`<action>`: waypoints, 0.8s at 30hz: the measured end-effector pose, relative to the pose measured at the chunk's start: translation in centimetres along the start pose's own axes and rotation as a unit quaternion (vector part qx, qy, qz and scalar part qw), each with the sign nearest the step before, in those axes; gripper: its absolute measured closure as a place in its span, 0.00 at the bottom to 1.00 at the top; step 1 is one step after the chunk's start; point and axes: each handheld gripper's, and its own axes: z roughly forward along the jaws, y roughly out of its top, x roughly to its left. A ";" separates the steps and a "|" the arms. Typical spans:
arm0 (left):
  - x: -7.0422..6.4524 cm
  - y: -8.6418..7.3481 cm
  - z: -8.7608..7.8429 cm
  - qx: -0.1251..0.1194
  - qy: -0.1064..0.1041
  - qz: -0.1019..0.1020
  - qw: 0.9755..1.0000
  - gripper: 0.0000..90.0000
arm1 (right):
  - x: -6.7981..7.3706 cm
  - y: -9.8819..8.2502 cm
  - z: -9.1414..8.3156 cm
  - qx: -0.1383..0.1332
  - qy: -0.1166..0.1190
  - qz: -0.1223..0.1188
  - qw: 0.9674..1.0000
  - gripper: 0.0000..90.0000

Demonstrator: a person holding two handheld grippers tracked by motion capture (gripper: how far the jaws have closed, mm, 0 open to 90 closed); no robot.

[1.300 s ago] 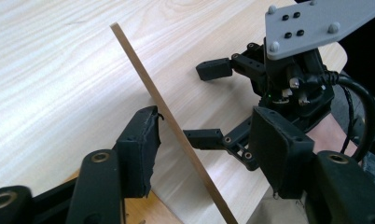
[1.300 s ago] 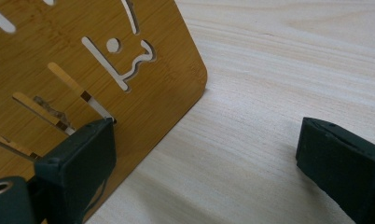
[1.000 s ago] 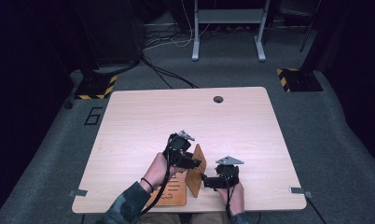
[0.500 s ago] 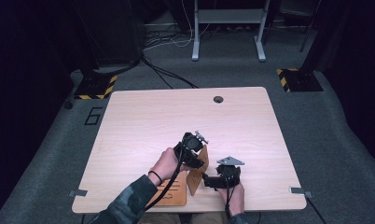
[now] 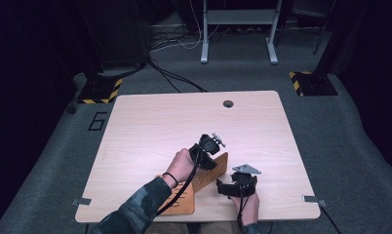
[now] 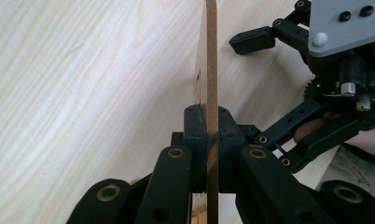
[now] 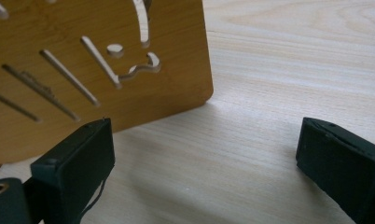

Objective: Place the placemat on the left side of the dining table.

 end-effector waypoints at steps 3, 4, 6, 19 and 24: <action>-0.1 0.3 0.0 -0.001 0.001 0.005 1.000 0.96 | -0.1 0.0 0.0 -0.001 -0.001 0.001 1.000 0.04; 0.0 0.5 -0.1 -0.001 -0.002 0.005 1.000 0.96 | -0.1 0.0 0.0 -0.002 -0.004 0.002 1.000 0.04; 0.0 0.6 -0.2 -0.004 -0.001 0.004 1.000 0.96 | -0.2 0.0 0.0 -0.001 -0.005 -0.001 1.000 0.04; 1.9 0.5 -2.1 -0.021 0.002 -0.011 1.000 0.96 | -0.3 0.2 0.5 0.003 -0.031 -0.032 0.999 0.03; 3.3 0.0 -2.8 -0.026 0.003 -0.030 0.999 0.96 | 0.1 0.2 0.8 0.011 -0.052 -0.053 0.997 0.03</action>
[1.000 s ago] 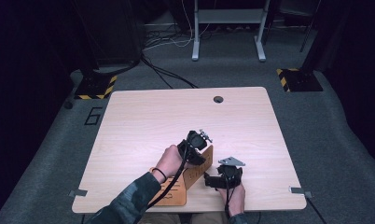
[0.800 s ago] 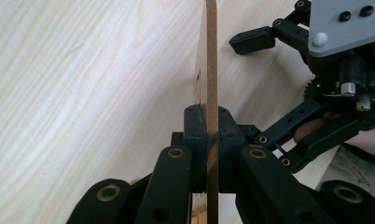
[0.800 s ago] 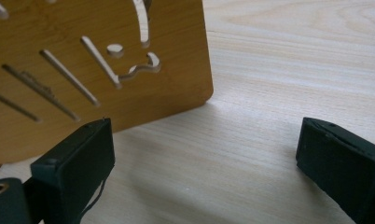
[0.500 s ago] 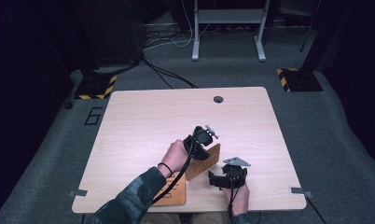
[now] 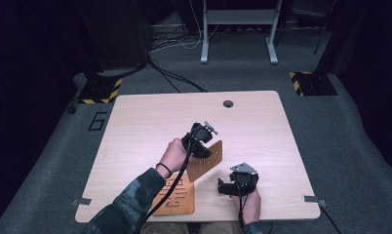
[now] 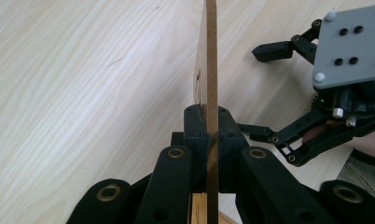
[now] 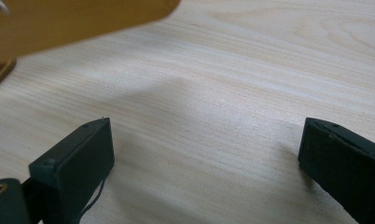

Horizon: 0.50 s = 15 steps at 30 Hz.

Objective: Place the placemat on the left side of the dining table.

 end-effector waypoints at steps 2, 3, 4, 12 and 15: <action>0.4 -0.1 -0.2 -0.002 0.002 -0.005 1.000 0.96 | 0.2 0.0 0.1 0.004 -0.006 -0.009 1.000 0.03; 0.4 -0.1 -0.2 -0.002 0.002 -0.005 1.000 0.96 | 0.2 0.0 0.1 0.004 -0.006 -0.009 1.000 0.03; 0.7 -0.2 -0.4 -0.004 0.004 -0.007 1.000 0.96 | 0.2 0.1 0.1 0.006 -0.004 -0.007 1.000 0.03; 3.0 -0.9 -1.4 -0.005 0.021 -0.037 0.999 0.96 | 0.1 0.1 0.1 0.007 -0.004 -0.012 1.000 0.02; 3.6 -1.0 -1.7 -0.006 0.025 -0.043 0.999 0.96 | 0.2 0.1 0.1 0.006 -0.007 -0.010 1.000 0.02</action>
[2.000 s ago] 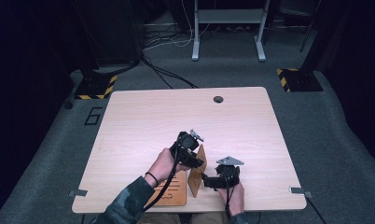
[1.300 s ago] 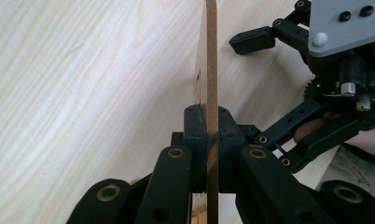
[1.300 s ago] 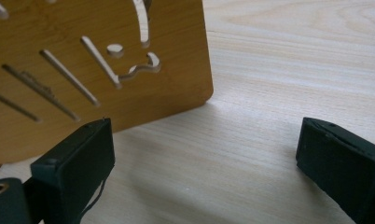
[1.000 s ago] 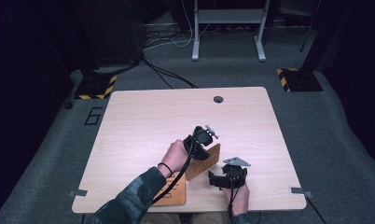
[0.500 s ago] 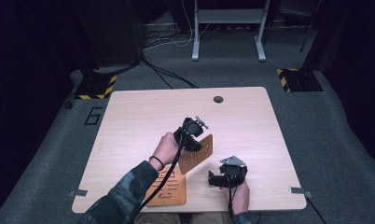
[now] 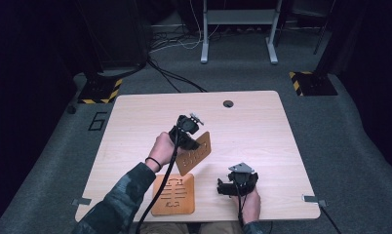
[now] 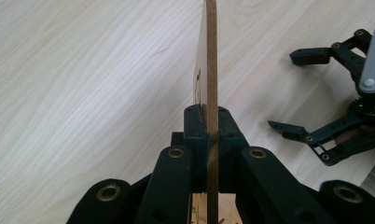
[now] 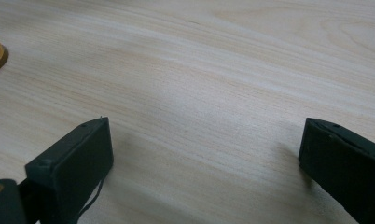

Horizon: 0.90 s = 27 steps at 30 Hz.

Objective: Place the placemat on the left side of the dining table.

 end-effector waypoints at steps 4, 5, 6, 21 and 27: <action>1.1 -0.3 -0.5 -0.001 0.005 -0.013 1.000 0.96 | 0.0 0.0 0.0 0.000 0.000 -0.001 1.000 0.02; 1.4 -0.3 -0.6 -0.003 0.005 -0.017 1.000 0.96 | 0.0 0.0 0.0 0.000 0.003 -0.001 1.000 0.02; 1.7 -0.4 -0.7 -0.005 0.007 -0.020 1.000 0.96 | 0.0 0.0 0.0 0.000 0.002 0.000 1.000 0.02; 8.1 -2.7 -2.4 -0.009 0.040 -0.107 0.993 0.96 | 0.0 0.0 0.0 0.000 -0.003 0.001 1.000 0.03; 10.4 -3.7 -2.9 -0.006 0.050 -0.138 0.989 0.96 | -0.1 0.0 -0.1 0.001 -0.003 -0.001 1.000 0.03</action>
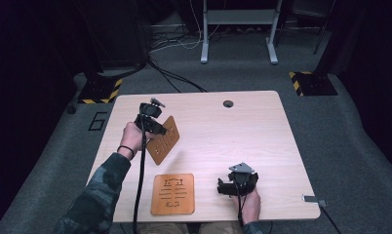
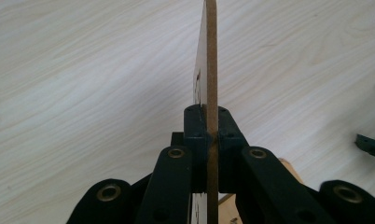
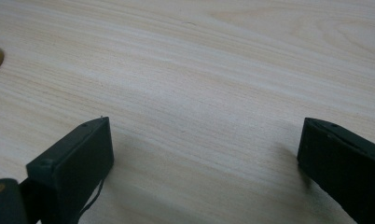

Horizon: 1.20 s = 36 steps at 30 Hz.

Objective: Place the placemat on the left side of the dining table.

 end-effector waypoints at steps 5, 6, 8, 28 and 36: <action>2.1 -0.4 0.0 -0.003 0.016 -0.034 0.999 0.96 | 0.0 0.0 0.0 0.000 0.000 0.001 1.000 0.03; 2.5 -0.4 0.0 -0.001 0.019 -0.038 0.999 0.96 | 0.0 0.0 0.0 0.000 -0.001 0.000 1.000 0.03; 3.7 -0.7 0.0 0.000 0.025 -0.053 0.998 0.96 | 0.0 0.0 0.0 0.000 -0.001 0.001 1.000 0.03; 9.7 -2.3 1.6 -0.004 0.044 -0.172 0.984 0.96 | 0.0 0.0 0.0 -0.001 -0.002 0.002 1.000 0.03; 11.4 -2.9 2.3 -0.007 0.046 -0.211 0.976 0.96 | 0.0 0.0 0.0 -0.001 -0.002 0.002 1.000 0.03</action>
